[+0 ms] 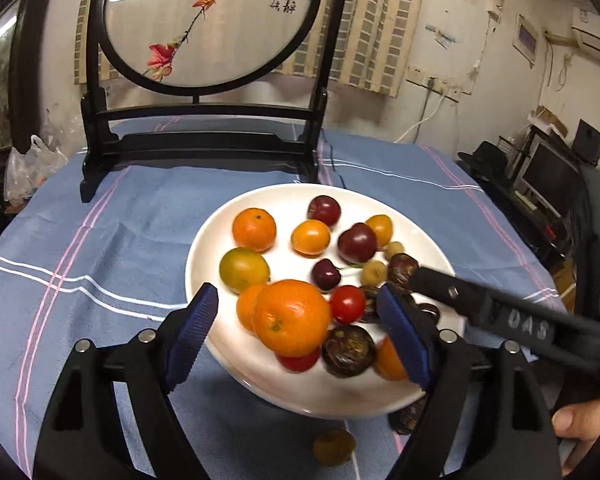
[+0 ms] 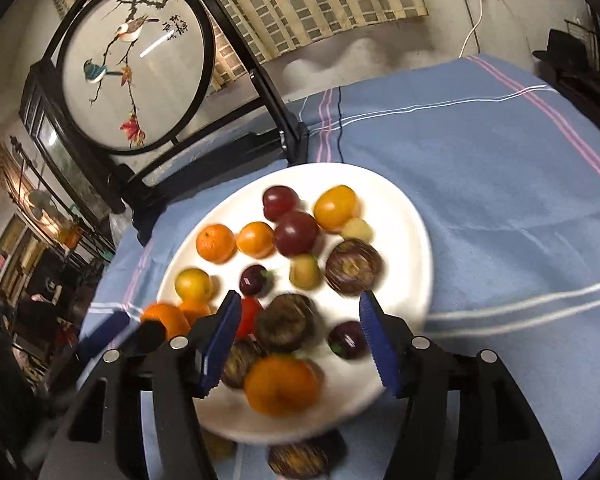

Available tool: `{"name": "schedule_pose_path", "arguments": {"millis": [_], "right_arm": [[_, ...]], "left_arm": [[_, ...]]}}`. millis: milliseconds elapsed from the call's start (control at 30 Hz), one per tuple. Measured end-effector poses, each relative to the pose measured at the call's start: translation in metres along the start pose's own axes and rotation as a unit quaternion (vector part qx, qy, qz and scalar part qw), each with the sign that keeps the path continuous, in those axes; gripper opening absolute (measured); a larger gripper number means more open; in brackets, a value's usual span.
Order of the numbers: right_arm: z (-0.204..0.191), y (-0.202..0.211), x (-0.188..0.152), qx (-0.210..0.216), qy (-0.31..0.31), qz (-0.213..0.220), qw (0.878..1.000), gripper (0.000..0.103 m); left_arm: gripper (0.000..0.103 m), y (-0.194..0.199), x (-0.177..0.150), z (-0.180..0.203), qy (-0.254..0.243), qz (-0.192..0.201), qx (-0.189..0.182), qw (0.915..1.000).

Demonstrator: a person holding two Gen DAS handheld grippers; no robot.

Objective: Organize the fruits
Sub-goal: 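Place the mandarin and yellow fruit on the white plate, opening both tools, then grasp the last brown wrinkled fruit with the right tool while the left tool grasps a small yellow fruit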

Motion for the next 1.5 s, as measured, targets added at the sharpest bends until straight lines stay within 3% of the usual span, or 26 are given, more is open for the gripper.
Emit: {"name": "schedule_pose_path", "arguments": {"millis": [67, 267, 400, 700, 1133, 1200, 1300, 1500], "right_arm": [[0.007, 0.012, -0.008, -0.009, -0.001, 0.003, 1.0, 0.07], [0.02, 0.035, -0.037, -0.029, 0.019, -0.002, 0.999, 0.071], [0.017, 0.036, -0.06, -0.038, 0.051, -0.024, 0.998, 0.071], [-0.008, 0.028, -0.084, -0.046, 0.116, -0.055, 0.991, 0.071], [-0.035, -0.007, -0.095, -0.096, 0.201, -0.104, 0.969, 0.071], [-0.035, -0.009, -0.093, -0.095, 0.199, -0.101, 0.97, 0.069], [-0.029, -0.006, -0.087, -0.087, 0.174, -0.086, 0.977, 0.047], [-0.029, 0.001, -0.091, -0.086, 0.184, -0.083, 0.976, 0.045]], "left_arm": [[0.08, 0.003, -0.003, 0.0, 0.003, -0.004, 0.003, 1.0], [0.089, 0.023, -0.015, 0.008, -0.022, 0.004, 0.008, 0.9997], [0.093, 0.03, -0.033, 0.01, -0.04, -0.011, 0.014, 0.999], [0.093, 0.035, -0.072, 0.003, -0.079, -0.04, 0.033, 0.9955], [0.094, 0.029, -0.064, -0.022, -0.05, -0.048, 0.053, 0.9962], [0.094, 0.027, -0.065, -0.024, -0.047, -0.053, 0.055, 0.996], [0.094, 0.024, -0.066, -0.026, -0.041, -0.062, 0.053, 0.9959], [0.094, 0.026, -0.069, -0.021, -0.045, -0.062, 0.047, 0.9959]]}}
Point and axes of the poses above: each gripper's, at about its wrist camera, not at the fingertips, and y roughly against the way its jaws point, z to its right, x to its top, the point moved 8 cm from there along -y, roughly the way its jaws point, and after that the axes turned 7 degrees about y, right-handed, at the moved point
